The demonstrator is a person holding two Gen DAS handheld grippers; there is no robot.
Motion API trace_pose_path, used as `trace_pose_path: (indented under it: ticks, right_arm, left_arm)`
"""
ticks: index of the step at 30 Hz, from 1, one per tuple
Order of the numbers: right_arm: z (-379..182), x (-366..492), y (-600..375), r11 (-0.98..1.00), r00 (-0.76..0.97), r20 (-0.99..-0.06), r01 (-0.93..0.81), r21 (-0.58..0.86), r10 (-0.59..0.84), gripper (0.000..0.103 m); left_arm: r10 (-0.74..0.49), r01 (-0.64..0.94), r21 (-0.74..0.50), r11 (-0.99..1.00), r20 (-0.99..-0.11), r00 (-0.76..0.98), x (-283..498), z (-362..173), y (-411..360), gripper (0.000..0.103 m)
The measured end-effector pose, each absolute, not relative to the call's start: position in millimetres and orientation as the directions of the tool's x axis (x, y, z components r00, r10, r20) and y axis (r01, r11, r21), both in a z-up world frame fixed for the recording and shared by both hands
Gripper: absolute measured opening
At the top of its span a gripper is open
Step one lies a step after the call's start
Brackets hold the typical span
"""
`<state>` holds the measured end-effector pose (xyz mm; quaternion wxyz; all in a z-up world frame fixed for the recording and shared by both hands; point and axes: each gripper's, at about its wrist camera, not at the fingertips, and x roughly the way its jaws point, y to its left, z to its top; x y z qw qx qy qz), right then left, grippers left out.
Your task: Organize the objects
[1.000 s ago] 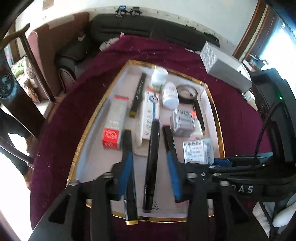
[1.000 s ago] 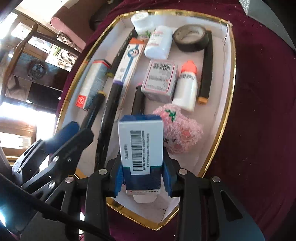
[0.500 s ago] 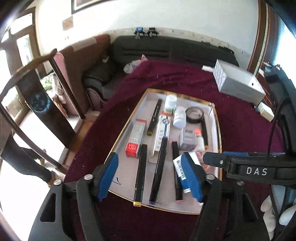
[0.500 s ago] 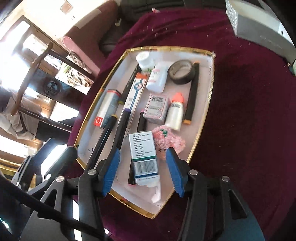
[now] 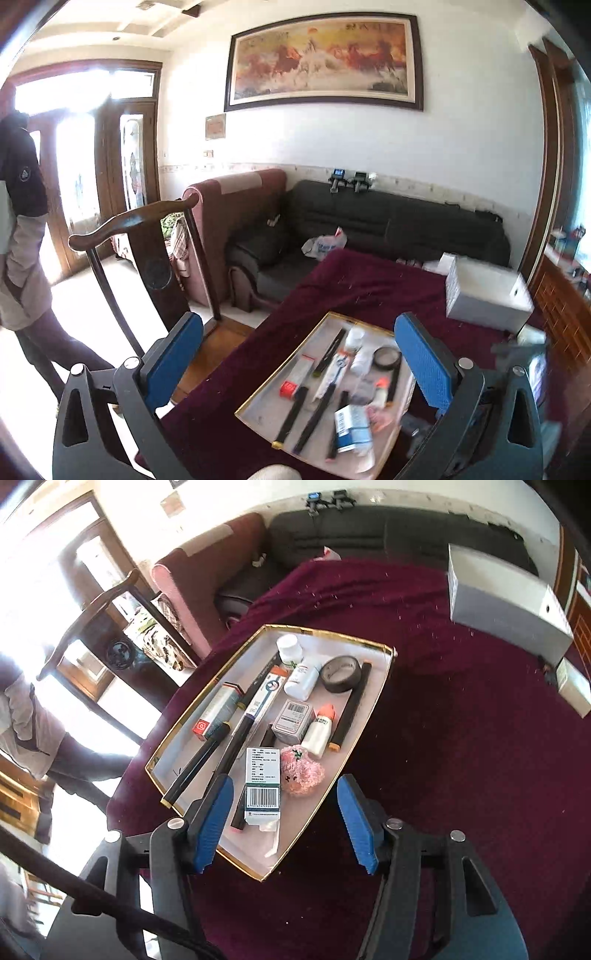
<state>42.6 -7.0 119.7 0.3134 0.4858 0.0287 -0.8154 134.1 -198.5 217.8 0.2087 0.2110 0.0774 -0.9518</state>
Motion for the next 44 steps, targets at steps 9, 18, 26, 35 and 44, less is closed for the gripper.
trace_pose_path:
  ticks: [9, 18, 26, 35, 44]
  right_arm:
    - [108, 70, -13, -0.754, -0.29, -0.821, 0.614, 0.234, -0.491, 0.065]
    - [102, 89, -27, -0.705, -0.292, -0.823, 0.688, 0.174, -0.488, 0.066]
    - [97, 80, -27, -0.713, -0.309, -0.828, 0.685, 0.149, -0.469, 0.066]
    - [83, 70, -30, -0.73, -0.294, -0.851, 0.669, 0.143, -0.436, 0.066]
    - [77, 71, -36, -0.724, -0.281, -0.86, 0.676, 0.139, -0.427, 0.066]
  left_arm:
    - [-0.386, 0.487, -0.041, -0.872, -0.553, -0.738, 123, 200, -206, 0.102]
    - [-0.38, 0.501, -0.012, -0.865, -0.637, -0.671, 111, 168, -200, 0.102]
    - [-0.383, 0.495, 0.036, -0.868, -0.683, -0.622, 97, 146, -196, 0.102]
    - [-0.367, 0.502, 0.052, -0.863, -0.748, -0.553, 90, 119, -204, 0.102]
    - [-0.339, 0.507, 0.057, -0.86, -0.806, -0.485, 85, 98, -207, 0.102]
